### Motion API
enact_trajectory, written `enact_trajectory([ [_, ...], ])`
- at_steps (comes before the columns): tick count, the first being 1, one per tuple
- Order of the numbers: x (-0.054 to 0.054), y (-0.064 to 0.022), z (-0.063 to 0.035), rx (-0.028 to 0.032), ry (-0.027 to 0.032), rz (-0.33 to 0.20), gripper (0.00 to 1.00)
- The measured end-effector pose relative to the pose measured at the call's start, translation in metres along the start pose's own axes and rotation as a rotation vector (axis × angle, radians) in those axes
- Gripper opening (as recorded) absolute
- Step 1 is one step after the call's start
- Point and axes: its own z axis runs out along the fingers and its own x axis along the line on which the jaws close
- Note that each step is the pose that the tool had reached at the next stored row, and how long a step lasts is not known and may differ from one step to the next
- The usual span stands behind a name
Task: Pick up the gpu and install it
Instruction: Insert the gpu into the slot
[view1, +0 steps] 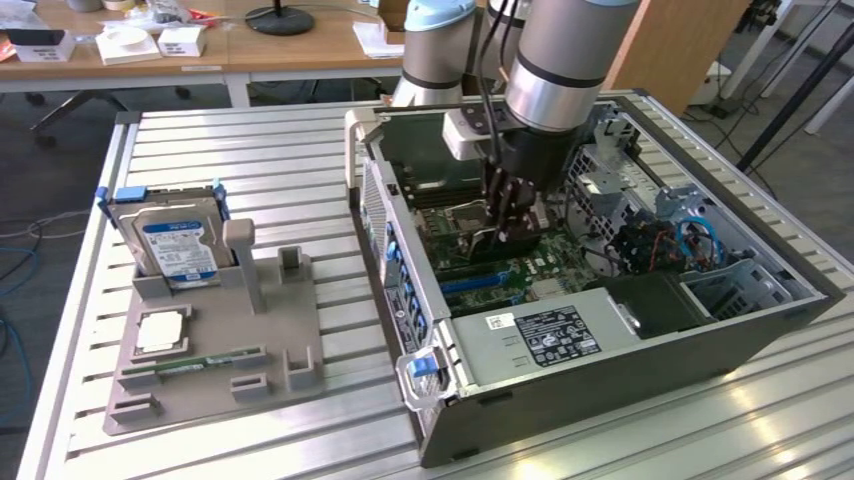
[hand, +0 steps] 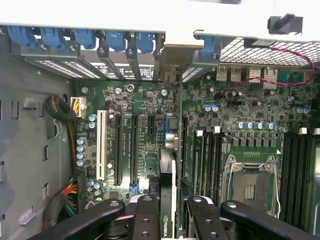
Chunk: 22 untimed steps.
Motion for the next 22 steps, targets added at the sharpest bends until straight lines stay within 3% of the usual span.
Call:
enact_trajectory([
  [22, 0.0002, 0.0009, 0.0068, 0.0001, -0.0001, 0.000, 0.26],
])
